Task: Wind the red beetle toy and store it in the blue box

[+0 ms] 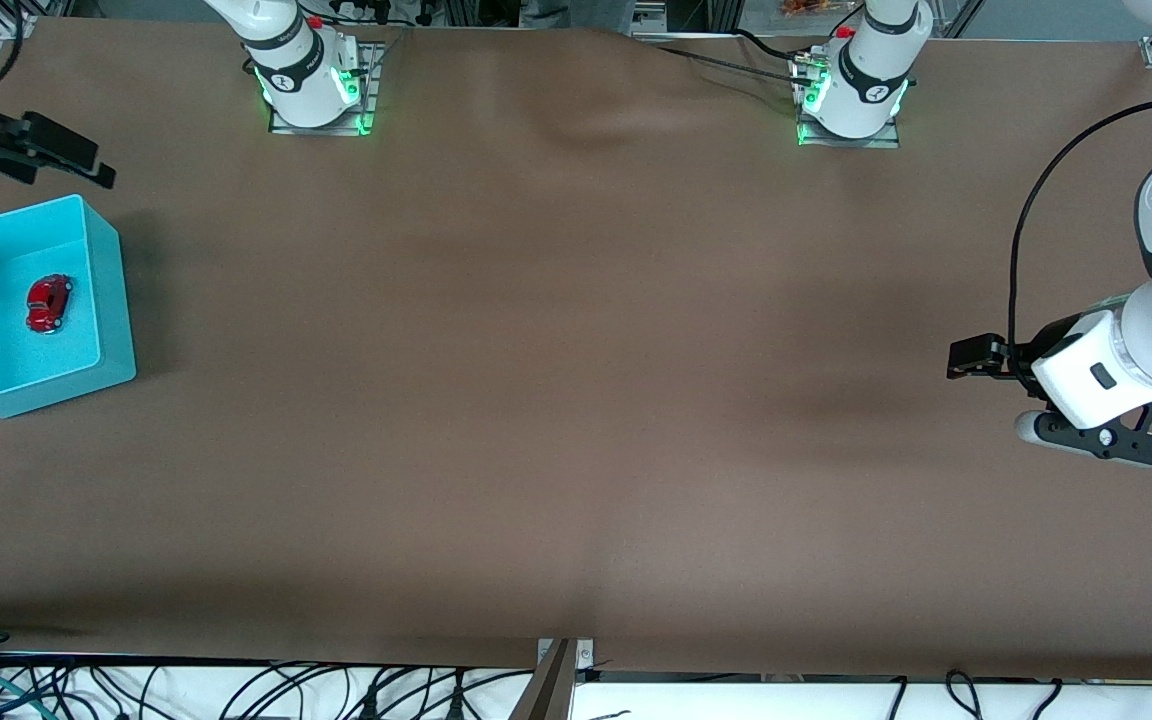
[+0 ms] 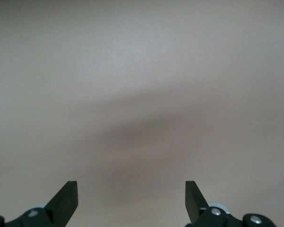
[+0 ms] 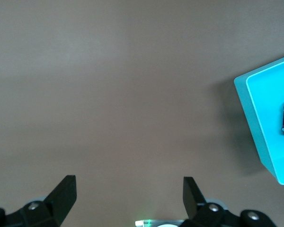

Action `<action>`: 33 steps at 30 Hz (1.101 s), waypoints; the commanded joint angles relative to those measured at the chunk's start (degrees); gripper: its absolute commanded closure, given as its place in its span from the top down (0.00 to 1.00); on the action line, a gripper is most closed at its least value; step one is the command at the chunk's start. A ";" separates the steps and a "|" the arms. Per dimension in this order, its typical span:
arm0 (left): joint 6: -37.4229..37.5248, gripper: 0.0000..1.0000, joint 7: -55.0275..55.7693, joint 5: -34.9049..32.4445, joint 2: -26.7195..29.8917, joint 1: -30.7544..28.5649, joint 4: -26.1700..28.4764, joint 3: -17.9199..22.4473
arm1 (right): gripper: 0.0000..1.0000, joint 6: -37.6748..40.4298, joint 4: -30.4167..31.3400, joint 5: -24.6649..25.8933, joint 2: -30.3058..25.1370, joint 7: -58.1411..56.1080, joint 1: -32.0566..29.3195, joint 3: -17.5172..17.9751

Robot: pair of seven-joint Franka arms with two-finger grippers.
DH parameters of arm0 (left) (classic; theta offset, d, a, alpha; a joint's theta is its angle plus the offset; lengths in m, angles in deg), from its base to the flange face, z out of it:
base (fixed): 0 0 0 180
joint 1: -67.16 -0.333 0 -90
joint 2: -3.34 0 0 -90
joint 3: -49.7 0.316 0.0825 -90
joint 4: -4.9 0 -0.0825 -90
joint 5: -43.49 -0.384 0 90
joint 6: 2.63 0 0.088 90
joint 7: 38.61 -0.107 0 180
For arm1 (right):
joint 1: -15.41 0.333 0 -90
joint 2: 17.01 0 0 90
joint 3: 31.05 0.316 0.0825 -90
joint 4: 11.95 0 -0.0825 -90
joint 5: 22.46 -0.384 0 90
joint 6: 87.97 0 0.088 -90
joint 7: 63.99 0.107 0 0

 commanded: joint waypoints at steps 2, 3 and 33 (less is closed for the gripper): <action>0.12 1.00 -1.31 1.20 0.32 -0.03 -0.54 0.33 | 1.00 -2.13 0.64 5.00 1.99 -0.02 1.92 0.20; 0.12 1.00 -1.31 1.20 0.32 -0.03 -0.54 0.25 | 1.00 -2.66 0.64 5.62 2.34 -0.02 2.09 0.20; 0.12 1.00 -1.31 1.20 0.24 -0.03 -0.54 0.25 | 1.00 -3.54 0.55 6.06 3.40 -8.64 -0.28 -1.39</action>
